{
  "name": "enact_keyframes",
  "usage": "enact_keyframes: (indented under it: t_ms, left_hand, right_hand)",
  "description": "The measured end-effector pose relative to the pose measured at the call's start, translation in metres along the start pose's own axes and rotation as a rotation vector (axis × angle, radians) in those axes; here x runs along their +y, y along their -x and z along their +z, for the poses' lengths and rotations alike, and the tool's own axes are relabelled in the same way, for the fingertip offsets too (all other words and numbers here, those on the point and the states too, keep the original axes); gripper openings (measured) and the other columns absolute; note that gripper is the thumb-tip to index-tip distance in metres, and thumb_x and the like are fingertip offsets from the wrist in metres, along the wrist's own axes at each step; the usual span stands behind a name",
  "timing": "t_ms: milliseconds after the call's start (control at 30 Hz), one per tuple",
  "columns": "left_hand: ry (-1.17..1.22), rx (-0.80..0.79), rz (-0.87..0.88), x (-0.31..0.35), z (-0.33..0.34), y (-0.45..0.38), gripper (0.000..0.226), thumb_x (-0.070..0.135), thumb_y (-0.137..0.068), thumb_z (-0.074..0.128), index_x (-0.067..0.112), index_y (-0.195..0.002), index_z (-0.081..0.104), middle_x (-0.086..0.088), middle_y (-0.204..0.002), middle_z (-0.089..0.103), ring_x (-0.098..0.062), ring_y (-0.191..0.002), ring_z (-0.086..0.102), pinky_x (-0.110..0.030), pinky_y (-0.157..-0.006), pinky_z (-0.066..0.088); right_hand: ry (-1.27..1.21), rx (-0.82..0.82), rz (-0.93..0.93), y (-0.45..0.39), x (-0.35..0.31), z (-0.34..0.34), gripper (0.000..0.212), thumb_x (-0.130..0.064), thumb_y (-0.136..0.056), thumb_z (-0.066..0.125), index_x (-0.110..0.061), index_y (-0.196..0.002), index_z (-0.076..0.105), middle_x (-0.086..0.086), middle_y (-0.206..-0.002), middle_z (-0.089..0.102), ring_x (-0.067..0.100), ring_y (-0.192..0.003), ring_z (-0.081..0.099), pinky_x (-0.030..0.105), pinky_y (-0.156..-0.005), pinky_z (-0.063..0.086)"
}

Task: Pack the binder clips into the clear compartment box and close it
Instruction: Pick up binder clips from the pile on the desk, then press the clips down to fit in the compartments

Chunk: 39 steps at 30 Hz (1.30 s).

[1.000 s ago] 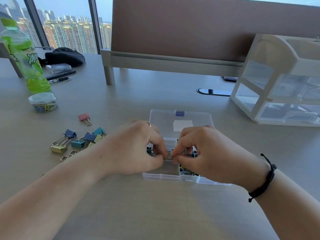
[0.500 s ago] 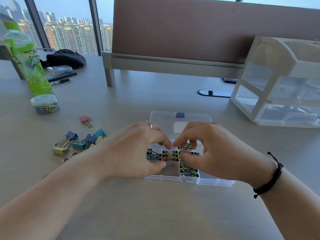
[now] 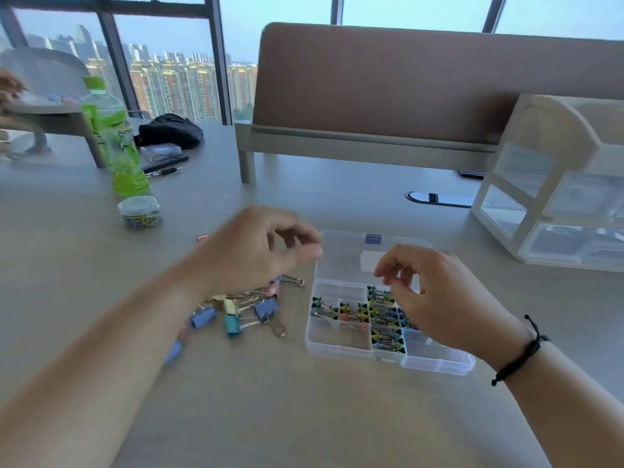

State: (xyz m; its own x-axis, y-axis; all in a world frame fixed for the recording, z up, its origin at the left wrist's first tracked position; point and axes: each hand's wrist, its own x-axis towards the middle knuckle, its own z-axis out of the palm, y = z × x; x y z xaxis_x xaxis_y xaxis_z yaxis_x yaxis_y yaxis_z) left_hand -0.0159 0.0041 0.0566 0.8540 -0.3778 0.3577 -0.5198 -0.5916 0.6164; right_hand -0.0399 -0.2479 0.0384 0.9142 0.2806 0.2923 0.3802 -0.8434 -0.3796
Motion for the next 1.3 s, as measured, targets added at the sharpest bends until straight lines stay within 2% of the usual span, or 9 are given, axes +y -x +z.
enact_keyframes:
  t_ms: [133,367,567,667,900,967,1100,1200,1300]
  left_hand:
    - [0.091,0.313,-0.167,-0.03,-0.046,0.012,0.015,0.021,-0.096,0.061,0.023,-0.095,0.075,0.006,-0.09,0.075,-0.011,-0.08,0.068,-0.025,-0.072,0.056]
    - [-0.194,0.076,-0.545,-0.11,-0.059,0.054,0.026,0.042,-0.1,0.046,0.048,-0.125,0.052,0.014,-0.132,0.055,-0.011,-0.126,0.047,-0.037,-0.106,0.038]
    - [-0.14,-0.076,-0.549,-0.113,-0.049,0.057,0.048,0.044,-0.097,0.052,0.045,-0.142,0.035,-0.002,-0.12,0.055,-0.016,-0.117,0.047,-0.032,-0.098,0.038]
    - [-0.223,-0.133,-0.501,-0.106,-0.045,0.056,0.061,0.057,-0.094,0.05,0.039,-0.148,0.03,0.0,-0.149,0.042,-0.016,-0.135,0.038,-0.034,-0.112,0.032]
    - [-0.241,-0.194,-0.377,-0.088,-0.025,0.055,0.075,0.078,-0.081,0.047,0.048,-0.146,0.023,0.013,-0.159,0.025,-0.006,-0.146,0.015,-0.034,-0.11,0.038]
    - [-0.222,-0.206,-0.355,-0.084,-0.024,0.056,0.073,0.076,-0.081,0.051,0.049,-0.144,0.027,0.02,-0.155,0.023,-0.004,-0.144,0.011,-0.022,-0.086,0.053]
    - [-0.252,-0.17,-0.314,-0.085,-0.019,0.054,0.051,0.063,-0.088,0.054,0.048,-0.136,0.044,0.018,-0.151,0.031,-0.001,-0.142,0.014,-0.024,-0.098,0.041]
    - [-0.195,-0.132,-0.307,-0.086,-0.016,0.053,0.036,0.052,-0.092,0.057,0.046,-0.128,0.054,0.021,-0.138,0.039,0.0,-0.135,0.025,-0.021,-0.076,0.045]
    - [-0.164,-0.077,-0.276,-0.096,-0.013,0.051,0.024,0.05,-0.089,0.061,0.048,-0.113,0.06,0.024,-0.124,0.049,0.001,-0.126,0.039,-0.03,-0.105,0.04]
  right_hand:
    - [-0.067,0.04,-0.039,0.003,-0.016,0.005,0.021,-0.017,-0.089,0.063,-0.038,-0.088,0.065,-0.017,-0.076,0.061,-0.009,-0.075,0.052,0.009,-0.064,0.043]
    - [0.036,-0.18,-0.242,-0.024,-0.097,0.037,0.038,-0.046,-0.086,0.061,-0.044,-0.123,0.054,-0.023,-0.111,0.055,-0.001,-0.1,0.055,0.023,-0.086,0.044]
    - [0.363,-0.35,-0.135,-0.075,-0.117,0.066,0.045,-0.019,-0.092,0.051,-0.031,-0.136,0.049,-0.004,-0.133,0.055,0.02,-0.121,0.053,0.036,-0.097,0.047]
    - [0.443,-0.453,-0.111,-0.084,-0.12,0.069,0.037,-0.01,-0.09,0.049,-0.023,-0.124,0.059,0.0,-0.127,0.06,0.023,-0.116,0.056,0.035,-0.093,0.049]
    - [0.208,-0.475,-0.115,-0.081,-0.112,0.06,0.036,-0.028,-0.089,0.062,-0.031,-0.125,0.063,-0.009,-0.122,0.062,0.011,-0.105,0.058,0.022,-0.089,0.045]
    - [0.173,-0.501,-0.128,-0.079,-0.109,0.057,0.037,-0.032,-0.083,0.068,-0.034,-0.121,0.066,-0.014,-0.114,0.064,0.007,-0.098,0.059,0.022,-0.086,0.048]
    - [0.154,-0.486,-0.136,-0.075,-0.11,0.053,0.028,-0.026,-0.082,0.07,-0.028,-0.11,0.071,-0.011,-0.098,0.07,0.01,-0.091,0.063,0.025,-0.083,0.052]
    - [0.13,-0.501,-0.136,-0.074,-0.109,0.051,0.024,-0.023,-0.085,0.067,-0.029,-0.108,0.073,-0.01,-0.098,0.073,0.009,-0.091,0.064,0.025,-0.084,0.053]
    - [0.144,-0.48,-0.166,-0.071,-0.108,0.053,0.022,-0.016,-0.087,0.062,-0.028,-0.1,0.075,-0.01,-0.096,0.068,0.01,-0.086,0.061,0.02,-0.075,0.049]
